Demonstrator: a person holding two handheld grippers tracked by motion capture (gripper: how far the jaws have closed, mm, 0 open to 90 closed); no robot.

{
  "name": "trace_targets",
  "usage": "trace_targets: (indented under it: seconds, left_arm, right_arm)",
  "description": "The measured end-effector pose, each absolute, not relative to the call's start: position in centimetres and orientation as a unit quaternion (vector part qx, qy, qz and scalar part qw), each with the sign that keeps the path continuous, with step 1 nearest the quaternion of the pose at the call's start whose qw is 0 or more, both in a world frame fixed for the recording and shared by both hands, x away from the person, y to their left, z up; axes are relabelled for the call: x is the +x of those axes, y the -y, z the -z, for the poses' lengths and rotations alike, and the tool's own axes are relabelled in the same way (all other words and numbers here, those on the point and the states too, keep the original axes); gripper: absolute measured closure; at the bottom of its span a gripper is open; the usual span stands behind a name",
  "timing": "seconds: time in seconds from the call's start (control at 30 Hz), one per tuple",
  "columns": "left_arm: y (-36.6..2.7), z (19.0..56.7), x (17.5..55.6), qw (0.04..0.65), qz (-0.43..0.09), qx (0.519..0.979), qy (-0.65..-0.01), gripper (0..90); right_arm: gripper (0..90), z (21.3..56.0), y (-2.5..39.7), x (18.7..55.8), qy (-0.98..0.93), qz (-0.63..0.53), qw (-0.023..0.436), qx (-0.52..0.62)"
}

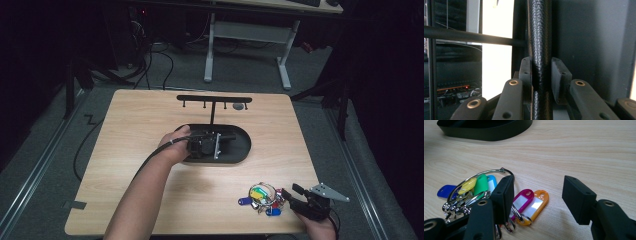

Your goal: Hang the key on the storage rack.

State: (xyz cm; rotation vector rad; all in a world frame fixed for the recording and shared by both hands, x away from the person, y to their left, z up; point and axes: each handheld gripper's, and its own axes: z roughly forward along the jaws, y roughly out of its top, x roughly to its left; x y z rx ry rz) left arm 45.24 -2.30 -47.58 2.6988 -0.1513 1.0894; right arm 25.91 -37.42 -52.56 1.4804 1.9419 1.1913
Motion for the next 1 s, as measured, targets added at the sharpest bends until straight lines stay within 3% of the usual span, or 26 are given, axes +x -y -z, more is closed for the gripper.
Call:
trace_targets:
  seconds: [0.37,1.0]
  left_arm:
    - [2.6,47.9,44.8,0.097,-0.337,0.936,0.041,67.1]
    - [1.5,48.0,43.7,0.113,-0.335,0.935,0.026,62.8]
  right_arm:
    - [43.3,52.6,37.2,25.8,-0.704,-0.423,0.213,0.529]
    - [43.4,52.5,37.1,25.8,-0.708,-0.419,0.216,0.526]
